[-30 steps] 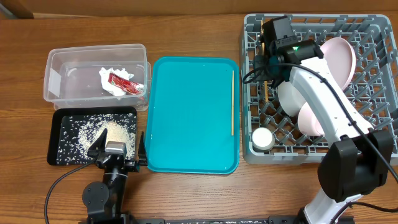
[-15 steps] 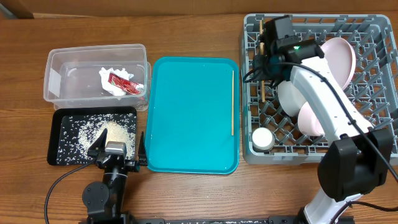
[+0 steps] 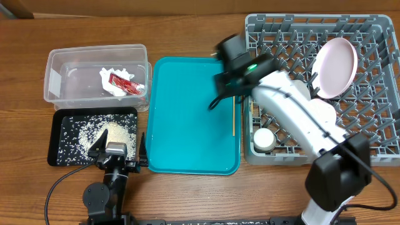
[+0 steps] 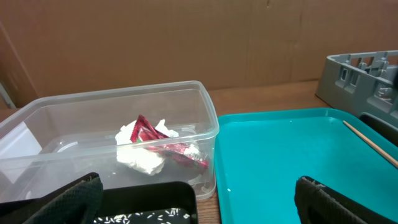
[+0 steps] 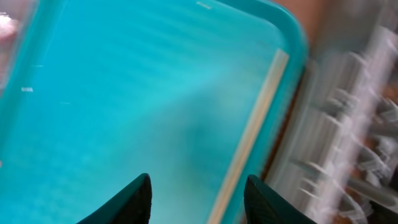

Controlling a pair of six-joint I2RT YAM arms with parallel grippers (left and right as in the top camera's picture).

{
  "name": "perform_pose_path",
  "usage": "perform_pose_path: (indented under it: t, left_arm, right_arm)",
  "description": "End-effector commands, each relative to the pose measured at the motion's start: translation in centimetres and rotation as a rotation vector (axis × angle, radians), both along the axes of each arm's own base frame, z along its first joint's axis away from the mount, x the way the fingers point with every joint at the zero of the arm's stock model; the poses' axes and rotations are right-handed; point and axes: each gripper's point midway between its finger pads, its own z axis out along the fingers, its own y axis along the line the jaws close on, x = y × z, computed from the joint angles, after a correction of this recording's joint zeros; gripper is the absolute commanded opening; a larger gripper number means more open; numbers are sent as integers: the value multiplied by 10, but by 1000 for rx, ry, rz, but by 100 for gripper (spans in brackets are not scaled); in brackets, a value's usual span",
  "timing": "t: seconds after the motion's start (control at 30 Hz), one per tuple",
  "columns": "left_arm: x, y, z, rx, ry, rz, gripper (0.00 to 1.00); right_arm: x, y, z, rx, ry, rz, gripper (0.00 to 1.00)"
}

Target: Sort waste into correct bins and load items into the dishwasher

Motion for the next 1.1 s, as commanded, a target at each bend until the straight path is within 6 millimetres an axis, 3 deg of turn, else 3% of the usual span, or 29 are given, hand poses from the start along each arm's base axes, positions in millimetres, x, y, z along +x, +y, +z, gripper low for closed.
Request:
perform_pose_path:
  t: [0.0,0.23,0.43,0.6,0.83,0.97,1.07]
  left_arm:
    - [0,0,0,8,-6,-2,100]
    - [0,0,0,8,-6,-2,100]
    - [0,0,0,8,-6,-2,100]
    - [0,0,0,8,-6,-2,100]
    - [0,0,0,8,-6,-2,100]
    - [0,0,0,8,-6,-2,100]
    - [0,0,0,8,-6,-2,100]
  right_arm:
    - [6,2,-16,-124,-84,-69,49]
    - [18,-15,-86,-249,-39,-168,48]
    - [14,-33,-133,-331,56,-183,48]
    - [-10,-31,-160,-321,197,-151,30]
    - [-51,-2,-164,-197,400,3,4]
    - [-56,11,-149,-161,404,59,4]
    - [-46,19,-124,-122,343,64,4]
